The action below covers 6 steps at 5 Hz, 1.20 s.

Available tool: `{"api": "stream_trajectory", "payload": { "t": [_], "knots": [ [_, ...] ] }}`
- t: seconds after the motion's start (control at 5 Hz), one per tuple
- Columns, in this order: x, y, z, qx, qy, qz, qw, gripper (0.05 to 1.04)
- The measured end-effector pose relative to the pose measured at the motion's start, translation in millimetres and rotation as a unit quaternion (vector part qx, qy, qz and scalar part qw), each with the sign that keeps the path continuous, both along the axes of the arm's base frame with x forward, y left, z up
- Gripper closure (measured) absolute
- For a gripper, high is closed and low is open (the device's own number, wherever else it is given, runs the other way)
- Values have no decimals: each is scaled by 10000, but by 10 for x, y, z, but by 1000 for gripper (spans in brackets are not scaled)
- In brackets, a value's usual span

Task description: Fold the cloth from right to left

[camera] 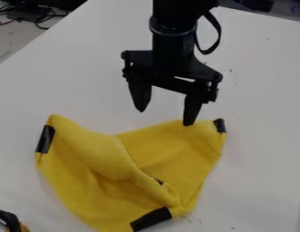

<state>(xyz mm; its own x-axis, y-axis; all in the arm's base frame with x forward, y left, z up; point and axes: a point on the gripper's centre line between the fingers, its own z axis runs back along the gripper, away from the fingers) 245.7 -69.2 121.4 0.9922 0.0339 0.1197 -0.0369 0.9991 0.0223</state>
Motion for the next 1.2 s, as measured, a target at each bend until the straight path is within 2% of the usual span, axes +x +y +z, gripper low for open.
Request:
{"api": "stream_trajectory", "payload": {
  "t": [0.2,0.6,0.8,1.0,1.2],
  "knots": [
    [-34,2,-65,9,119,-5,9999,83],
    [-305,537,-135,-255,155,686,9972,83],
    [-453,894,-164,-304,8,1015,9944,83],
    [-525,1249,-278,-322,74,1282,9912,83],
    [-574,1555,-420,-101,165,1407,9899,83]
  ]
}}
